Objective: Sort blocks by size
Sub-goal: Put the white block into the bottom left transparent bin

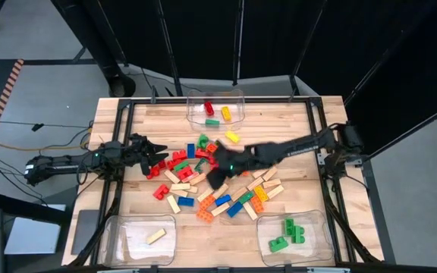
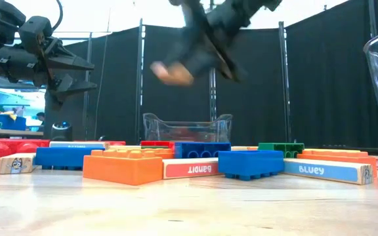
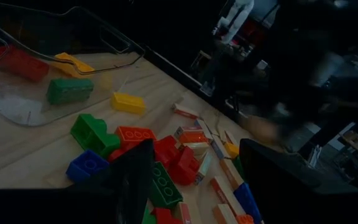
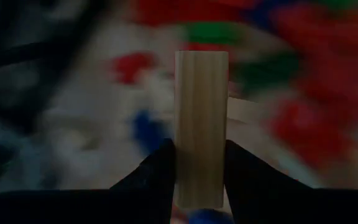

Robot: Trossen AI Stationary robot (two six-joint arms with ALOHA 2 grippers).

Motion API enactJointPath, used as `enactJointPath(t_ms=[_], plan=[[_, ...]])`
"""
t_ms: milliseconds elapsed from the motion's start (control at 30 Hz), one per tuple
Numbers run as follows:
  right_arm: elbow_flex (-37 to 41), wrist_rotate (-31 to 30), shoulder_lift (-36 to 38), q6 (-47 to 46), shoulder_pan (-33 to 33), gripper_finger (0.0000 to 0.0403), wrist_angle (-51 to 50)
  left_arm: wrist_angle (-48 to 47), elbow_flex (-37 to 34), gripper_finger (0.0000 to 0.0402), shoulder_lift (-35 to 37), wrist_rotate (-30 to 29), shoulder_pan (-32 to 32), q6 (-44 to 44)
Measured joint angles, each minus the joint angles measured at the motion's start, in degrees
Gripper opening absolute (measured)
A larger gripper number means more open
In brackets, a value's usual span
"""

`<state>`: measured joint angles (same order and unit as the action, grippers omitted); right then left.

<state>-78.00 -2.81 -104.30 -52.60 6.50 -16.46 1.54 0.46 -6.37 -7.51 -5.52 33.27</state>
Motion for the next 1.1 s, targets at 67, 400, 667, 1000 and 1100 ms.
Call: enactJointPath(t_ms=[67, 400, 667, 1000, 1100], plan=[[-1.6, 0.2, -1.6, 3.8, 2.6, 0.0116, 3.7, 0.1, 0.0, 0.0245, 0.0, 0.0, 0.0, 0.0], [-23.9, 8.4, -19.5, 19.4, 4.7, 0.0116, 4.8, 0.1, 0.0, 0.0245, 0.0, 0.0, 0.0, 0.4], [-47.4, 18.4, -34.4, 26.9, 5.1, 0.0116, 3.9, 0.1, 0.0, 0.0245, 0.0, 0.0, 0.0, 0.4], [-56.8, 25.2, -43.1, 23.0, 7.1, 0.0151, -0.4, 0.1, 0.0, 0.0245, 0.0, 0.1, 0.0, 0.4], [-57.0, 25.2, -42.2, 22.7, 7.1, 0.0244, -1.4, 0.1, 0.0, 0.0245, -0.1, 0.2, 0.0, 0.4]])
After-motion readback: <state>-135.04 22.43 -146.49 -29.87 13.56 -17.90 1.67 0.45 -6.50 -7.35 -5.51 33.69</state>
